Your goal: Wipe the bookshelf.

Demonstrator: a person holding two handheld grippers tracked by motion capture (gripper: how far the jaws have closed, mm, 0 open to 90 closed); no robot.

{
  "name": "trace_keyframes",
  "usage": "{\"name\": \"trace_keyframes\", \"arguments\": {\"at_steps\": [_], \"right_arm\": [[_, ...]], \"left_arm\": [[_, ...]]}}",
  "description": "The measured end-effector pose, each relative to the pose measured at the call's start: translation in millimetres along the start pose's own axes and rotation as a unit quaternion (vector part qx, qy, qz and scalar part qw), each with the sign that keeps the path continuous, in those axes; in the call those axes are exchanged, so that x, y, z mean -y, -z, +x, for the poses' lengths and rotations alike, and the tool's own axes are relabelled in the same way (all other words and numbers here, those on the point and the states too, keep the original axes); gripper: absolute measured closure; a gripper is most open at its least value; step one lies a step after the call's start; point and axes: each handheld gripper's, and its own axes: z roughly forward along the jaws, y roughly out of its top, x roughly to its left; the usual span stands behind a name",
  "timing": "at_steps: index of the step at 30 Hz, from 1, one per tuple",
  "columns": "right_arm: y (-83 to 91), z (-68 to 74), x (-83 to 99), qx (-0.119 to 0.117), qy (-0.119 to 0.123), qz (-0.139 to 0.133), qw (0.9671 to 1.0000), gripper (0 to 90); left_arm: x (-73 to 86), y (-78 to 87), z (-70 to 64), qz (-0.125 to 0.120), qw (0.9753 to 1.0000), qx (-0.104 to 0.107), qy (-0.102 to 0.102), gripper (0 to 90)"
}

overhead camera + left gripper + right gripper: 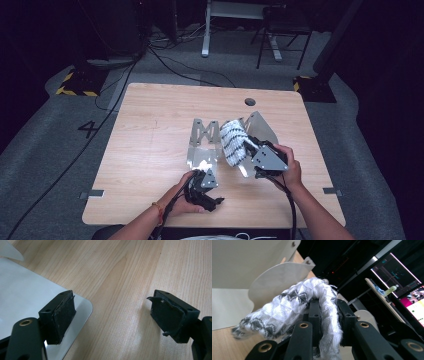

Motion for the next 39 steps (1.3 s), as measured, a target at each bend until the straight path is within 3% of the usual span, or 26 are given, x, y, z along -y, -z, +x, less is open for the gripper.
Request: {"name": "trace_keyframes", "arguments": {"at_steps": [5, 18, 21, 29, 32, 39], "right_arm": [[1.6, -3.6, 1.7, 0.000, -0.010, 0.000, 1.0000, 77.1], [-10.2, 19.7, 3.4, -0.028, 0.036, 0.017, 0.9988, 76.9], [-13.0, 24.0, 4.6, -0.037, 0.037, 0.022, 0.9984, 76.9], [-34.8, 36.9, 19.5, -0.080, 0.031, 0.069, 0.9939, 77.0], [-34.7, 37.1, 18.6, -0.074, 0.035, 0.063, 0.9947, 77.0], [-17.2, 26.0, 6.0, -0.023, 0.034, 0.019, 0.9990, 77.1]], "left_arm": [[0.0, -0.2, 0.1, -0.001, 1.0000, 0.000, -0.001, 19.6], [-0.1, -0.6, 0.1, -0.003, 1.0000, 0.003, -0.002, 19.4], [-0.1, -0.7, -0.1, -0.004, 1.0000, 0.003, -0.001, 19.3], [-0.1, -0.2, 0.1, 0.000, 1.0000, 0.002, -0.002, 19.2], [-0.1, -0.2, 0.1, 0.000, 1.0000, 0.002, -0.002, 19.2], [-0.1, -0.5, 0.0, -0.003, 1.0000, 0.004, -0.003, 19.2]]}}
